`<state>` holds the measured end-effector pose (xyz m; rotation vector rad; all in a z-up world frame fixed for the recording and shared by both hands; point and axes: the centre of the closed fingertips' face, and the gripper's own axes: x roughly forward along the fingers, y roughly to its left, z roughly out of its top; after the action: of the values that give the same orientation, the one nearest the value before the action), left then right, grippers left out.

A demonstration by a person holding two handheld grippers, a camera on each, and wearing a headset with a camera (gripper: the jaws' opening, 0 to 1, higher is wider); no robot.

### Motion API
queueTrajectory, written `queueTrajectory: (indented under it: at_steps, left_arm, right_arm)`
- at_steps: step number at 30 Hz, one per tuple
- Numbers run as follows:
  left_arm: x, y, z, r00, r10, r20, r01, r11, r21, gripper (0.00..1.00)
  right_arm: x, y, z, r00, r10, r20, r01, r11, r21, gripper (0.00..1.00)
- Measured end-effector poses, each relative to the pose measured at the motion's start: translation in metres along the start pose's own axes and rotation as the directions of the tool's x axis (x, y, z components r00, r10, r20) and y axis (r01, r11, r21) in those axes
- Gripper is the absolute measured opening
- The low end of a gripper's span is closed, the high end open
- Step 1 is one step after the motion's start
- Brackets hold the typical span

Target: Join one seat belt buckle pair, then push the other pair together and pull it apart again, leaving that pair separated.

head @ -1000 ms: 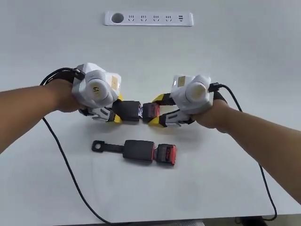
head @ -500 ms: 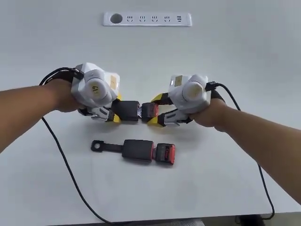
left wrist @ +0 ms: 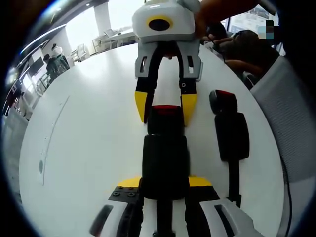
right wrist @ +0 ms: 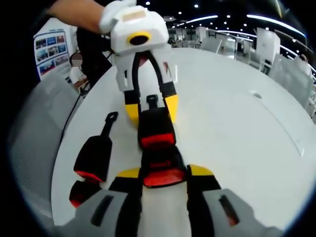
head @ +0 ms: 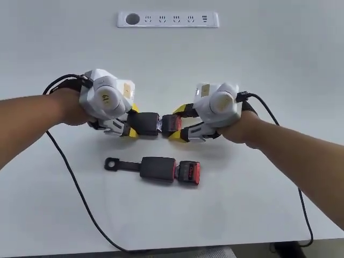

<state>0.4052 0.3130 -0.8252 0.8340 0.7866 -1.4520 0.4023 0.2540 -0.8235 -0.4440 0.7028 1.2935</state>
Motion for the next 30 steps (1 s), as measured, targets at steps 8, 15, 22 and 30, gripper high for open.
queueTrajectory:
  at_steps: [8,15,22,30]
  left_arm:
    - [0.0,0.0,0.0,1.0,0.001,0.009,-0.001,1.0,-0.004,0.33]
    - [0.0,0.0,0.0,0.9999,0.0,0.011,0.0,1.0,-0.005,0.33]
    - [0.0,0.0,0.0,0.9998,0.001,0.021,-0.001,1.0,-0.008,0.33]
    - [-0.001,-0.001,0.0,0.9989,0.004,0.047,-0.004,1.0,-0.012,0.33]
  right_arm:
    - [0.0,-0.002,-0.002,1.0,-0.002,0.009,0.002,1.0,0.0,0.34]
    - [0.0,-0.002,-0.002,0.9999,-0.003,0.014,0.003,1.0,0.0,0.34]
    - [-0.001,-0.001,-0.004,0.9997,-0.007,0.021,0.007,1.0,0.003,0.34]
    - [-0.008,-0.003,-0.012,0.9997,-0.007,0.024,0.007,1.0,0.001,0.34]
